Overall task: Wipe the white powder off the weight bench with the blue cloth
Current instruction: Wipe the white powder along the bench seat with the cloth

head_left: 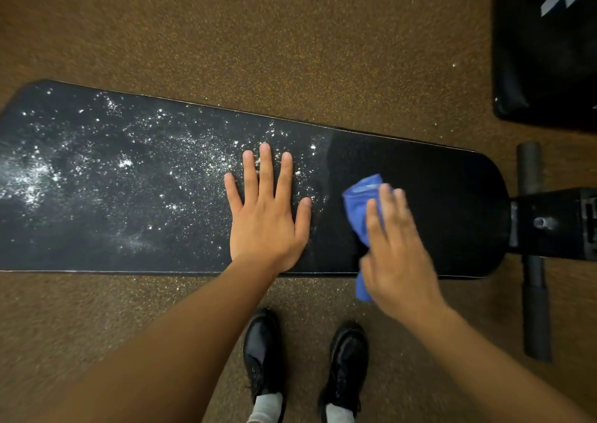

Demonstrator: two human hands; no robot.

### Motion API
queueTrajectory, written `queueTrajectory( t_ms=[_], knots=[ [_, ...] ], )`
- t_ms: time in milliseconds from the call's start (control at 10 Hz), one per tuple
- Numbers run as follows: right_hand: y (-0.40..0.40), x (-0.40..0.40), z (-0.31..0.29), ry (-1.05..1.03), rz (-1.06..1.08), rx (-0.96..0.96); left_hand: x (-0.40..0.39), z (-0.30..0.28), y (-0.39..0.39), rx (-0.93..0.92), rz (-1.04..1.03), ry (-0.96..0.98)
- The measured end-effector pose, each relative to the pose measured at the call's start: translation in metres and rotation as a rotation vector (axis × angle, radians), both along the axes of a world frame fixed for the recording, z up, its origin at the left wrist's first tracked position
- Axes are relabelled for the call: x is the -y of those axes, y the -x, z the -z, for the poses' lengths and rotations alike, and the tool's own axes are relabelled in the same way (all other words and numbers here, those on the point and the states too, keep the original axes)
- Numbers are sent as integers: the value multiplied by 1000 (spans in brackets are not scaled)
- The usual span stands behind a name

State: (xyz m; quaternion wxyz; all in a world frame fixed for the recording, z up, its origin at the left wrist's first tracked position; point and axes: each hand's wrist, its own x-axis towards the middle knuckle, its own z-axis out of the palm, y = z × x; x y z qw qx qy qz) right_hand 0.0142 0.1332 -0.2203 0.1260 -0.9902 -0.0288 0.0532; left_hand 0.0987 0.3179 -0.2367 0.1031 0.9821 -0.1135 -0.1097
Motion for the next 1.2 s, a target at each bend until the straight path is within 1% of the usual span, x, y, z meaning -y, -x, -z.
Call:
queueTrajectory(
  t_ms=[100,200,300,400,500,600,700,800,900,1000,1100,1200],
  knots=[
    [-28,31,0,-14,326,7,0,0,1,-5,-6,5],
    [-78,24,3,36,424,50,1,0,1,-2,-6,8],
    [-96,-13,6,52,332,87,1,0,1,2,-11,6],
    [-57,-38,6,9,106,50,0,0,0,5,-5,10],
    [-7,-20,3,-28,-59,16,-1,0,0,4,-6,11],
    [-4,23,0,-4,148,-13,0,0,1,5,-7,4],
    [-46,38,1,21,424,28,1,-1,1,7,-10,3],
    [-95,7,6,56,495,65,1,-1,1,5,-14,2],
    [-102,-41,6,44,311,79,1,1,1,11,-16,-2],
    [-61,-53,4,-5,79,33,0,2,0,8,-11,3],
    [-22,-22,1,-12,-14,10,0,1,0,12,-11,9],
    [-30,19,2,5,195,30,1,0,1,6,-10,9]
  ],
)
